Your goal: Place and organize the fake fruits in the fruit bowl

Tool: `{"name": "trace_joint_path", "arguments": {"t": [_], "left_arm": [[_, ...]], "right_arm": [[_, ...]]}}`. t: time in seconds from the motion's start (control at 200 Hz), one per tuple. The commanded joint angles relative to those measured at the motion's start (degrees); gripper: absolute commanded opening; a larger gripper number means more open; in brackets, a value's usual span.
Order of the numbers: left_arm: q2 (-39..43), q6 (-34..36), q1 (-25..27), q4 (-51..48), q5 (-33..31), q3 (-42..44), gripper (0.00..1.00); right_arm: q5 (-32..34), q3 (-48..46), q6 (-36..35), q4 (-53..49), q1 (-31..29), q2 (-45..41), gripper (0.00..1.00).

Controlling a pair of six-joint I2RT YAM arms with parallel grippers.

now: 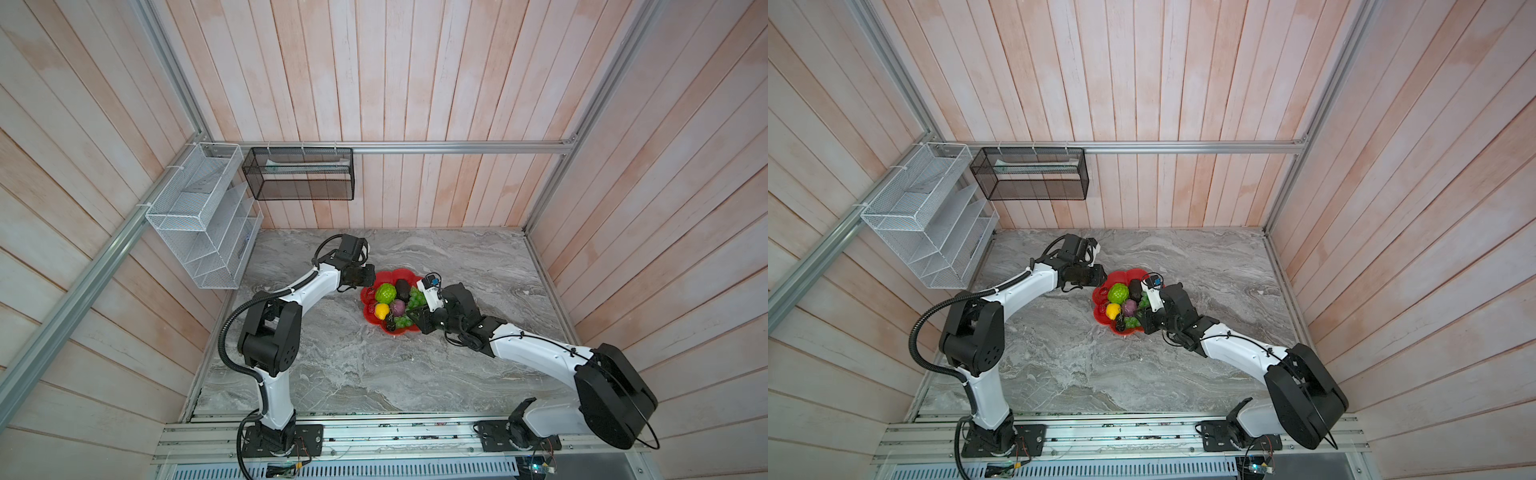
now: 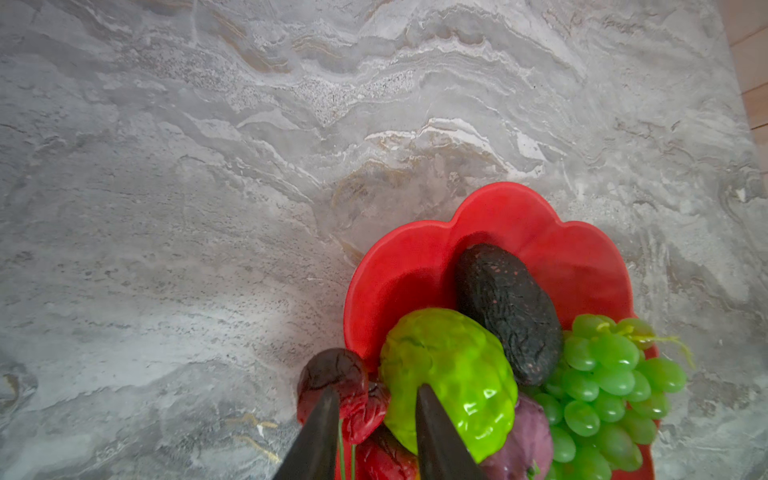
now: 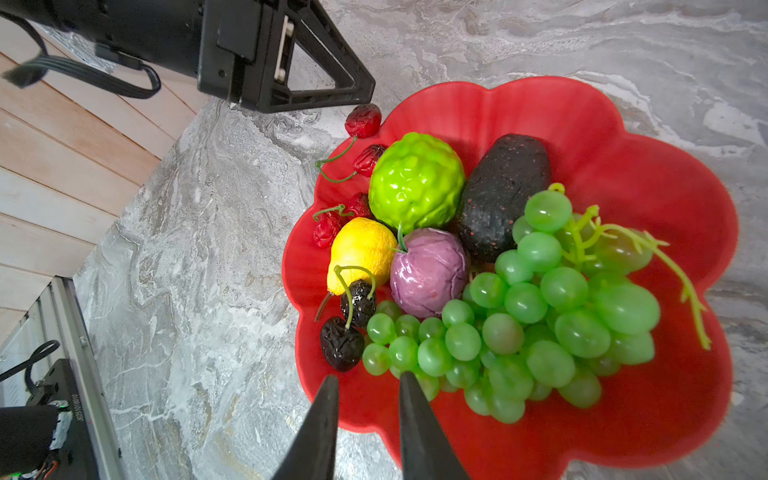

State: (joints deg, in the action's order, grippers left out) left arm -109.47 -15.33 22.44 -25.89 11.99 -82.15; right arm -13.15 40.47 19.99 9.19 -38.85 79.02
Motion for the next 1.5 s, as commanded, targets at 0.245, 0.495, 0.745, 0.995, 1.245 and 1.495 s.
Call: {"name": "trace_joint_path", "arguments": {"t": [0.245, 0.495, 0.745, 0.995, 1.245, 1.495], "left_arm": [[-1.36, -2.48, -1.08, 5.11, 5.68, 3.30, 0.34], [-1.53, -3.21, -1.25, 6.59, 7.78, 4.61, 0.34], [-2.59, -4.11, -1.28, 7.58, 10.90, 4.98, 0.33], [-2.68, -4.15, -1.34, 7.83, 11.29, 5.33, 0.33], [-0.14, -3.04, -1.43, 6.02, 11.26, 3.81, 0.35], [4.65, -2.92, -2.71, 6.47, 10.63, 4.66, 0.41]], "right_arm": [[0.40, -0.46, 0.66, -0.60, 0.18, -0.69, 0.26], [0.05, -0.21, 0.68, -0.52, 0.18, -0.37, 0.26], [0.06, -0.13, 0.67, -0.63, 0.18, -0.37, 0.26], [-0.19, 0.40, 0.55, -0.60, 0.18, 0.17, 0.26], [-0.30, 1.10, 0.33, -0.76, 0.18, 0.43, 0.26], [-0.73, 1.61, 0.46, -0.50, 0.17, 1.25, 0.26]]}}
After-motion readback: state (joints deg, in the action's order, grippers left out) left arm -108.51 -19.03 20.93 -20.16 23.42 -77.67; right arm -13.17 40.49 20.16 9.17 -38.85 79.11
